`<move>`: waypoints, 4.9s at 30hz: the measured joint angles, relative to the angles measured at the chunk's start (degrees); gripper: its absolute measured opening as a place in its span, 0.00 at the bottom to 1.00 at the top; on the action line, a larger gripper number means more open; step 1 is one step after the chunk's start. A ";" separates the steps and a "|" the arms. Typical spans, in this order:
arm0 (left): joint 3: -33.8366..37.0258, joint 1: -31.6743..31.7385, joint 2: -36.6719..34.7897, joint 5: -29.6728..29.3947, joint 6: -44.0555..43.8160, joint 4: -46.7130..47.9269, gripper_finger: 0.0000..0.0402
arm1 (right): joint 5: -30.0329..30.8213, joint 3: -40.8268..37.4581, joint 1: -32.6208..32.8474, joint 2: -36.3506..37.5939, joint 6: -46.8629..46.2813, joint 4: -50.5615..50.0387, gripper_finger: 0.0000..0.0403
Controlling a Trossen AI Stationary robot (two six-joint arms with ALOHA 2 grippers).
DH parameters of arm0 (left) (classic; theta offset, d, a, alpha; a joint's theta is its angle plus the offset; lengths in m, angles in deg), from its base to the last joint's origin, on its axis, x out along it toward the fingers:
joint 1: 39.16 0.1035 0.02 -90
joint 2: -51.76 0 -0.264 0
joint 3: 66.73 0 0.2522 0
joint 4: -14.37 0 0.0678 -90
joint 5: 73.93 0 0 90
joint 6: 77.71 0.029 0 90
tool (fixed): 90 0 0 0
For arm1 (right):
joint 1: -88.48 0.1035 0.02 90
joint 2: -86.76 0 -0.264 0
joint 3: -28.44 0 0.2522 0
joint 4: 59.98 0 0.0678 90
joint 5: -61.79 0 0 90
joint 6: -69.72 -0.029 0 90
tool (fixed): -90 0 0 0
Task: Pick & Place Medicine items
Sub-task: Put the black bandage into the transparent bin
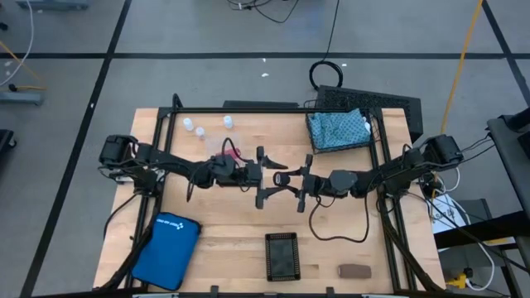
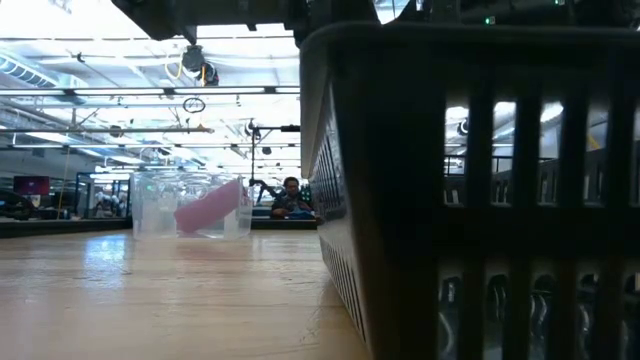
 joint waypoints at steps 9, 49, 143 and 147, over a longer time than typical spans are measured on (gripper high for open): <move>0.00 0.00 -0.29 -0.04 -1.95 0.84 0.39 | 0.18 0.00 -0.02 0.01 -0.19 -0.65 0.32; 8.37 0.76 -19.40 -11.89 -10.26 25.37 0.57 | -2.61 -0.04 -2.54 17.25 -12.49 -22.31 0.41; 47.58 12.19 -41.44 -19.72 -31.37 18.81 0.12 | -4.11 -0.02 -0.37 29.73 -13.75 -33.71 0.54; 47.58 14.15 -39.92 -23.59 -30.62 18.33 0.13 | -4.13 -0.02 -0.37 29.72 -13.89 -33.34 0.54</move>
